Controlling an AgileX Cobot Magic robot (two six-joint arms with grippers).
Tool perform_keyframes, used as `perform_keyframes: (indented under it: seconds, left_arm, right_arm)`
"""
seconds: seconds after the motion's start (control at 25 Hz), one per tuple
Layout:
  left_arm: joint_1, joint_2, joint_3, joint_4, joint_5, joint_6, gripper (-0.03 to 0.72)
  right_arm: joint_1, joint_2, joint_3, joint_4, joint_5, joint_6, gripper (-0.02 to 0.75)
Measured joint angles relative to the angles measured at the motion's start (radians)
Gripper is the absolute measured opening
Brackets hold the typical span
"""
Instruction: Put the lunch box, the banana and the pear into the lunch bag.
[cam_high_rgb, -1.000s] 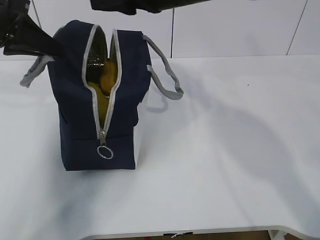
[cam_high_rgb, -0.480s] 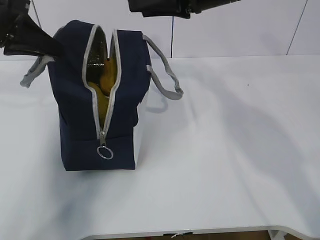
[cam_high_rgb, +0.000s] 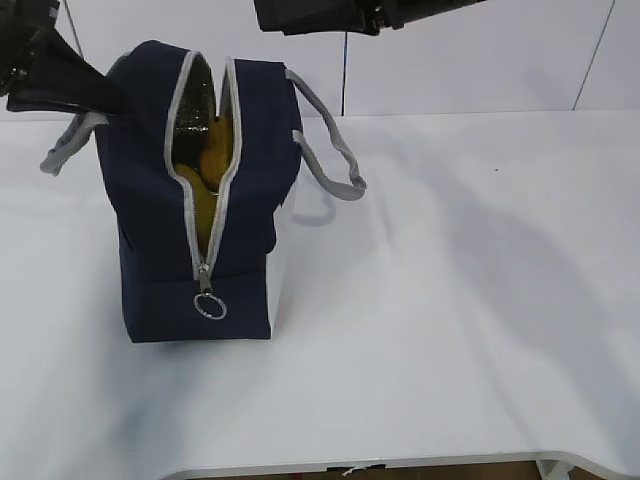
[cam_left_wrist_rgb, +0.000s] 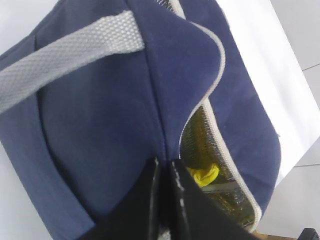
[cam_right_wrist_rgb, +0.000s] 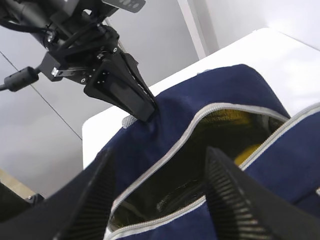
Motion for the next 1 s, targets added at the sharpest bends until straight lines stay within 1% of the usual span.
perform_keyframes:
  seconds: [0.24,0.44,0.84,1.0]
  left_arm:
    - [0.0,0.0,0.0,0.0,0.003,0.0,-0.014]
    - [0.0,0.0,0.0,0.0,0.011,0.0,-0.014]
    - [0.0,0.0,0.0,0.0,0.015,0.0,-0.014]
    - [0.0,0.0,0.0,0.0,0.015,0.0,-0.014]
  right_arm:
    - [-0.002,0.0,-0.004,0.0,0.015,-0.099,0.463]
    - [-0.002,0.0,-0.004,0.0,0.133,-0.206,0.463]
    - [-0.002,0.0,-0.004,0.0,0.412,-0.32,0.463]
    - [-0.002,0.0,-0.004,0.0,0.455,-0.327,0.463]
